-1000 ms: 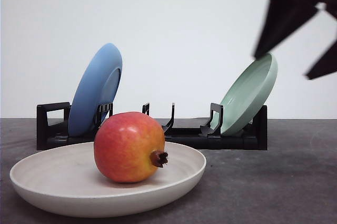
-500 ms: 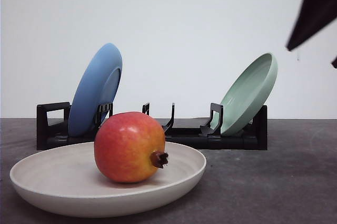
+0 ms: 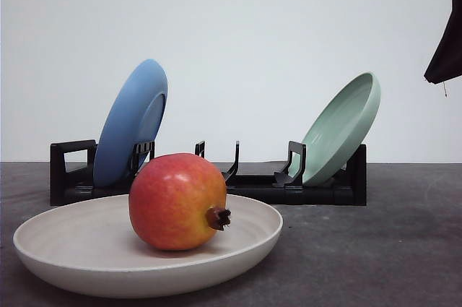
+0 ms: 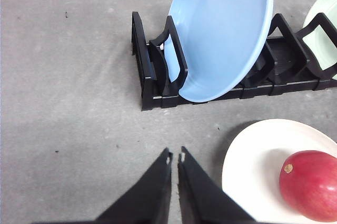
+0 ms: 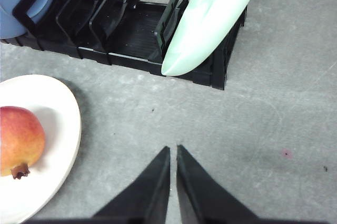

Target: Place pomegranate in white plate

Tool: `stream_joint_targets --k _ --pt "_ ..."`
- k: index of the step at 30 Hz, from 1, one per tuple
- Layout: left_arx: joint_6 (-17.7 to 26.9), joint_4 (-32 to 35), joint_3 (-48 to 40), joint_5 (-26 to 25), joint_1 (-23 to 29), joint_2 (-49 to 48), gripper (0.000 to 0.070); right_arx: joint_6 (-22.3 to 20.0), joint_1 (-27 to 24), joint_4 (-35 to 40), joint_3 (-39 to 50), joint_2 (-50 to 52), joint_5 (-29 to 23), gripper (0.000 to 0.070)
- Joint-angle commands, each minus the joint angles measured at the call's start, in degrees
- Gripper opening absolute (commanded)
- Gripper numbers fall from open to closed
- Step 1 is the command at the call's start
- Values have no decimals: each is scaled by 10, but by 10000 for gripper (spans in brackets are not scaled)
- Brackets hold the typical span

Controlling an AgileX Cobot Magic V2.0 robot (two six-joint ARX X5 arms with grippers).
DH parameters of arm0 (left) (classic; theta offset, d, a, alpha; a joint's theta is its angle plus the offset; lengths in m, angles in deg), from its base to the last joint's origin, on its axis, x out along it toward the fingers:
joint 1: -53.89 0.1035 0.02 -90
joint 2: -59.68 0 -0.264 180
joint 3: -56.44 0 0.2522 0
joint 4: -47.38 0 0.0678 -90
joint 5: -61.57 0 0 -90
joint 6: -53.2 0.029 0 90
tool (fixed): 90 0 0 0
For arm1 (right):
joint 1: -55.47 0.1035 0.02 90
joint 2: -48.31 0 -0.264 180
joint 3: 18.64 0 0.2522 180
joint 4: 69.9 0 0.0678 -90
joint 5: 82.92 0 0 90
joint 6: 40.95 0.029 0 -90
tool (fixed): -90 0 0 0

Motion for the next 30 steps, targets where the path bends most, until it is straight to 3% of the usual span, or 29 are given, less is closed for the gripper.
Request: stream_joint_targets --k 1,11,21,30 --pt "0 4 2 -1 0 2 0 -5 2 6 -1 -2 0 18" --pt "9 20 -55 0 20 -37 0 -5 2 6 -1 -2 0 18" --pt "6 209 -251 0 63 -200 0 -5 2 6 -1 -2 0 18" --pt "9 240 -356 45 73 -322 0 -5 2 6 -1 -2 0 18"
